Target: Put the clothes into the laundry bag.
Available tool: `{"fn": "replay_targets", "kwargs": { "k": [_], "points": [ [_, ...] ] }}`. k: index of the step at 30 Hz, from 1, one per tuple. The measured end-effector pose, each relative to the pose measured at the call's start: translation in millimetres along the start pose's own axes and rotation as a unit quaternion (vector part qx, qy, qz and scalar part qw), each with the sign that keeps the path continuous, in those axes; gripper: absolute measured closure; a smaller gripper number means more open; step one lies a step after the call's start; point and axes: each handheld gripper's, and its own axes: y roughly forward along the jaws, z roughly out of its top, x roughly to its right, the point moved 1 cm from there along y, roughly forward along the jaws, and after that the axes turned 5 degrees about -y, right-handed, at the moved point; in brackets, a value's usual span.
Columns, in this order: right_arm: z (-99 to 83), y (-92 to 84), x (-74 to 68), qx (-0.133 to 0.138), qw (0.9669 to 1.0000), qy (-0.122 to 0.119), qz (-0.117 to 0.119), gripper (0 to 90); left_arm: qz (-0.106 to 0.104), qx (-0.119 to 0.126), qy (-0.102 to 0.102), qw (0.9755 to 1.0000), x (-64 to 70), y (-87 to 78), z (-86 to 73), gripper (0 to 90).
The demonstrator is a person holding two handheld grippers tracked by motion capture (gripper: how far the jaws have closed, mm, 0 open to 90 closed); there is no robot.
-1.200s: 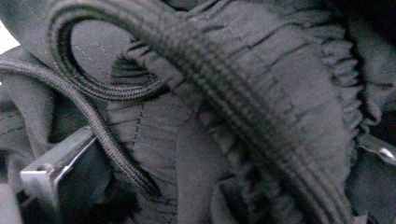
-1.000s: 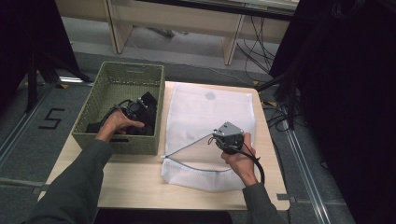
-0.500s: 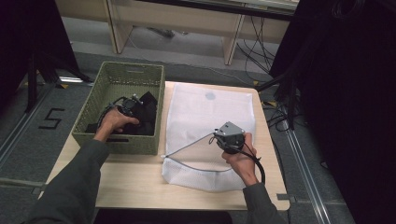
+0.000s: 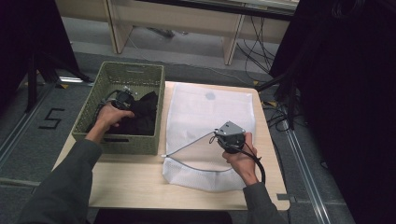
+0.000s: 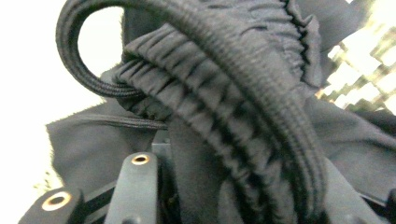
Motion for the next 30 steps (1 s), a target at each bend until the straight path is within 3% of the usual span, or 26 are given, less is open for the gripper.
{"fn": "replay_targets", "kwargs": {
  "k": [2, 3, 5, 6, 7, 10, 11, 12, 14, 19, 22, 24, 26, 27, 28, 29, 30],
  "points": [
    [0.1, 0.6, -0.3, 0.004, 1.0000, 0.001, -0.003, 89.3, -0.003, 0.007, -0.001, 1.0000, -0.1, -5.3, 2.0, 60.6],
    [0.2, 0.4, -0.3, 0.004, 1.0000, 0.001, -0.003, 89.3, -0.007, 0.034, -0.001, 0.9994, -0.3, -21.3, 7.7, 61.4],
    [0.5, 0.0, -0.4, 0.005, 1.0000, 0.000, -0.001, 89.3, -0.016, 0.052, -0.004, 0.9985, 0.8, -36.1, 12.9, 62.1],
    [1.0, 0.0, -0.7, 0.007, 1.0000, 0.003, -0.004, 89.3, -0.016, 0.052, -0.004, 0.9985, 0.8, -36.1, 12.9, 62.5],
    [1.3, -0.2, -0.9, 0.008, 0.9999, 0.004, -0.005, 89.3, -0.014, 0.055, 0.003, 0.9984, 2.7, -50.1, 17.5, 62.6],
    [1.3, -0.4, -0.8, 0.008, 0.9999, 0.005, -0.005, 89.3, -0.017, 0.062, 0.006, 0.9979, 4.3, -62.6, 21.0, 62.9],
    [1.1, -0.9, -1.3, 0.008, 0.9998, 0.014, -0.008, 89.3, -0.014, 0.073, 0.010, 0.9972, 6.5, -74.2, 24.2, 63.0],
    [1.3, -0.6, 0.1, 0.010, 0.9999, 0.005, -0.008, 89.3, -0.016, 0.075, 0.012, 0.9970, 7.3, -79.6, 25.6, 63.0],
    [1.1, -2.3, -0.8, 0.002, 0.9998, 0.017, -0.005, 89.3, -0.015, 0.082, 0.011, 0.9964, 8.5, -85.2, 26.9, 63.2],
    [0.8, -1.7, 0.6, 0.004, 0.9999, 0.013, -0.005, 89.3, -0.012, 0.109, 0.028, 0.9936, 14.1, -126.6, 36.9, 63.6],
    [0.7, -1.7, 0.5, 0.005, 0.9999, 0.014, -0.006, 89.3, -0.012, 0.117, 0.032, 0.9925, 17.9, -138.8, 40.3, 63.7],
    [1.1, -1.1, 1.2, 0.009, 0.9999, 0.008, -0.006, 89.3, -0.008, 0.122, 0.051, 0.9912, 22.5, -158.1, 46.8, 63.9],
    [1.2, -1.6, 0.8, 0.009, 0.9999, 0.012, -0.007, 89.3, -0.005, 0.130, 0.049, 0.9902, 25.7, -163.6, 48.6, 63.9],
    [1.3, -1.6, 1.1, 0.011, 0.9999, 0.009, -0.006, 89.3, -0.007, 0.134, 0.062, 0.9890, 30.8, -175.3, 52.6, 63.9],
    [1.3, -1.6, 1.1, 0.011, 0.9999, 0.009, -0.006, 89.3, -0.007, 0.134, 0.062, 0.9890, 30.8, -175.3, 52.6, 63.9],
    [1.3, -1.7, 1.1, 0.011, 0.9999, 0.011, -0.007, 89.3, -0.001, 0.142, 0.068, 0.9875, 35.4, -184.8, 55.1, 63.9],
    [1.0, -1.9, 0.5, 0.009, 0.9998, 0.017, -0.008, 89.3, -0.006, 0.140, 0.067, 0.9879, 38.0, -189.5, 56.4, 64.1]
  ]
}}
